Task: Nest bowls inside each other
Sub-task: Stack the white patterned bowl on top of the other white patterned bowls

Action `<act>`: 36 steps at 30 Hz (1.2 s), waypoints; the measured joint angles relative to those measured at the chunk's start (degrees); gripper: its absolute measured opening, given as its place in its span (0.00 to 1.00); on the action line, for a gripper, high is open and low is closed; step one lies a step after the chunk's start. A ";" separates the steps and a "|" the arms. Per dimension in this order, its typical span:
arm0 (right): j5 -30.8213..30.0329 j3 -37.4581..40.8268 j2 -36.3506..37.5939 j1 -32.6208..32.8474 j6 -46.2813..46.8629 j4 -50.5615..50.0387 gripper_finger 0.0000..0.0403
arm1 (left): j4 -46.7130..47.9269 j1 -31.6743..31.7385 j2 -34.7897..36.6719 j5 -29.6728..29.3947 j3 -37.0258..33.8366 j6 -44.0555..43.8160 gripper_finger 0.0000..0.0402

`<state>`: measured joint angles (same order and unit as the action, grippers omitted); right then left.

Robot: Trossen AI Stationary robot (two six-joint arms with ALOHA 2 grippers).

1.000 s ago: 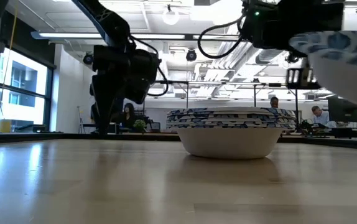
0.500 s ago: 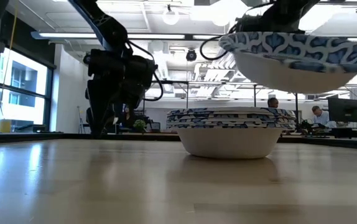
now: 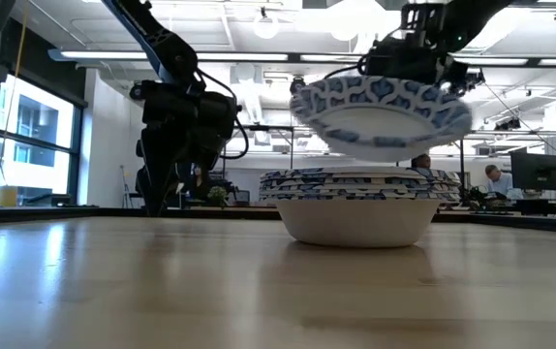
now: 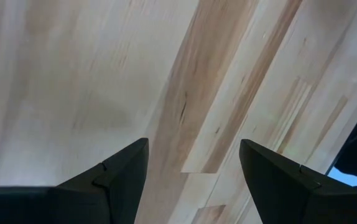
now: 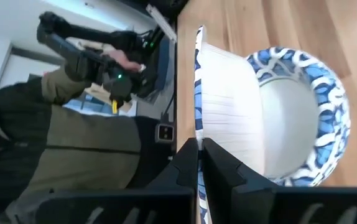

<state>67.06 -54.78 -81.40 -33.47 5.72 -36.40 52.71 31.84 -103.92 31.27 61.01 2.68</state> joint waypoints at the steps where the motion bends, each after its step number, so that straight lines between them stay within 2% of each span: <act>1: -0.07 0.00 -0.43 -0.15 0.92 1.17 0.00 | 0.01 0.11 0.00 0.02 0.00 0.13 0.60; 11: -0.36 0.04 -10.78 4.29 2.11 3.97 0.00 | 0.10 0.45 0.00 0.02 0.02 2.15 0.60; 16: 0.61 0.04 -14.53 5.69 4.19 9.05 0.00 | 0.10 1.22 0.00 0.08 0.02 3.12 0.60; 23: 0.73 0.04 -15.09 5.10 9.32 16.39 0.00 | 0.09 3.08 0.00 0.04 0.02 3.55 0.60; 36: -1.17 0.09 -15.09 4.85 10.35 16.81 0.00 | 0.15 4.58 0.00 0.04 0.02 5.48 0.60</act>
<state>65.89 -54.70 -96.49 -28.62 16.07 -19.59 52.86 36.42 -103.92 31.31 61.04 8.16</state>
